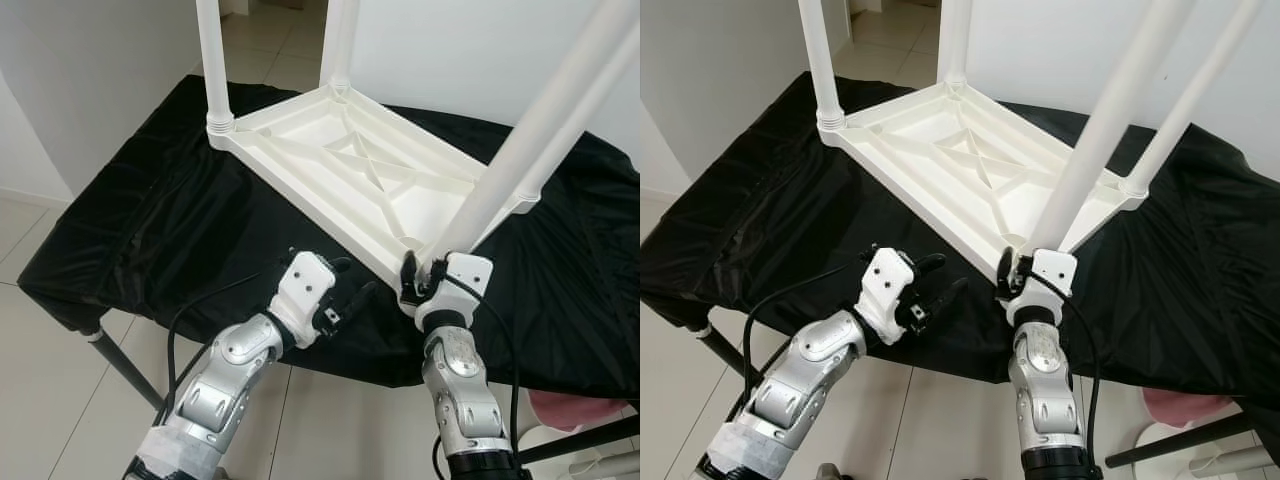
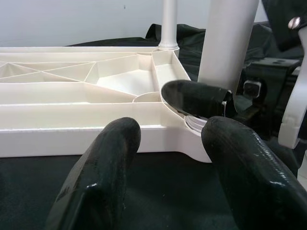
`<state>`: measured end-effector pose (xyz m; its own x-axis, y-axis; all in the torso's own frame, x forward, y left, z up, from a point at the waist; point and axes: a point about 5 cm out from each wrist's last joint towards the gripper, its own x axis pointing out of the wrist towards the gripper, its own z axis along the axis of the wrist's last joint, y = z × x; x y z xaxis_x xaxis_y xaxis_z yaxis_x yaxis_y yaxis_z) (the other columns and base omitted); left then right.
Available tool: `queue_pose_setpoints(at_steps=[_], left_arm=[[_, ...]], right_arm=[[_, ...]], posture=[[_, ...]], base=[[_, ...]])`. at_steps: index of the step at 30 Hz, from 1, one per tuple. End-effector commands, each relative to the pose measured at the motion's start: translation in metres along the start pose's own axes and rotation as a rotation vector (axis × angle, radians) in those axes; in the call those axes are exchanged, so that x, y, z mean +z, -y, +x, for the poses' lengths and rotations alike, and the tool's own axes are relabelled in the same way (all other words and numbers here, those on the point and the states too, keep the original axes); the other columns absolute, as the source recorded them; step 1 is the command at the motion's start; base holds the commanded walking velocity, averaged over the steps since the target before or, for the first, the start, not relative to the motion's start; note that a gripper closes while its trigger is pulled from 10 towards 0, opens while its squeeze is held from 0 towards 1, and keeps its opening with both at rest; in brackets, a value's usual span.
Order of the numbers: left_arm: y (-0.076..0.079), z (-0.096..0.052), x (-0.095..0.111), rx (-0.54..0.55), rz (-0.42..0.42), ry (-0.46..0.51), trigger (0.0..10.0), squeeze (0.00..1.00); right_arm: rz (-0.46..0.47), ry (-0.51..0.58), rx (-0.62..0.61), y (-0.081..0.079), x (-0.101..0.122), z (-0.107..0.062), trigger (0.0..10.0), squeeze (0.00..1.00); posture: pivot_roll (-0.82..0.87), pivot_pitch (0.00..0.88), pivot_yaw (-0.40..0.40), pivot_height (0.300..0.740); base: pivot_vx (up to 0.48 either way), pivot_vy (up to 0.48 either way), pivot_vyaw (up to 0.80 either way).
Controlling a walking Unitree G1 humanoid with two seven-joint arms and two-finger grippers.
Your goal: Building children table
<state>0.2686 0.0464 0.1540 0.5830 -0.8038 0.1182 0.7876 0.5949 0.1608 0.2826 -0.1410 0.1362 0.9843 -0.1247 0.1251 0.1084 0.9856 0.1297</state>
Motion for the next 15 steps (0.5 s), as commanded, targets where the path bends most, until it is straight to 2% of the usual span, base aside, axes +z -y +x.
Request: queue_pose_setpoints(at_steps=[1, 8, 9, 10, 11, 13, 15], left_arm=[[0.002, 0.000, 0.000, -0.025, -0.001, -0.009, 10.0, 0.00], [0.001, -0.001, 0.000, -0.022, 0.001, -0.010, 10.0, 0.00], [0.001, -0.001, 0.000, -0.022, 0.002, -0.011, 10.0, 0.00], [0.001, -0.002, -0.001, -0.021, 0.003, -0.013, 10.0, 0.00], [0.001, -0.003, -0.002, -0.021, 0.004, -0.016, 10.0, 0.00], [0.001, -0.003, -0.002, -0.021, 0.004, -0.016, 10.0, 0.00], [-0.002, -0.007, -0.004, -0.020, 0.004, -0.026, 10.0, 0.00]], right_arm=[[0.016, 0.005, 0.032, 0.000, -0.001, -0.005, 10.0, 1.00], [-0.020, 0.013, 0.093, 0.012, -0.001, -0.008, 10.0, 1.00], [-0.031, 0.020, 0.120, 0.015, -0.001, -0.008, 10.0, 0.95], [-0.040, 0.026, 0.140, 0.019, -0.001, -0.009, 10.0, 0.05], [-0.045, 0.029, 0.161, 0.023, -0.002, -0.009, 10.0, 0.00], [-0.045, 0.029, 0.161, 0.023, -0.002, -0.009, 10.0, 0.00], [-0.069, 0.033, 0.242, 0.032, -0.003, -0.009, 10.0, 0.00]], posture=[[0.02, 0.096, -0.067, 0.740], [0.03, 0.096, -0.069, 0.740], [0.03, 0.096, -0.071, 0.740], [0.03, 0.096, -0.071, 0.740], [0.03, 0.094, -0.070, 0.740], [0.03, 0.094, -0.070, 0.740], [0.02, 0.093, -0.066, 0.740]], base=[[0.000, 0.000, 0.00], [0.000, 0.000, 0.00], [0.000, 0.000, 0.00], [0.000, 0.000, 0.00], [0.000, 0.000, 0.00], [0.000, 0.000, 0.00], [0.000, 0.000, 0.00]])
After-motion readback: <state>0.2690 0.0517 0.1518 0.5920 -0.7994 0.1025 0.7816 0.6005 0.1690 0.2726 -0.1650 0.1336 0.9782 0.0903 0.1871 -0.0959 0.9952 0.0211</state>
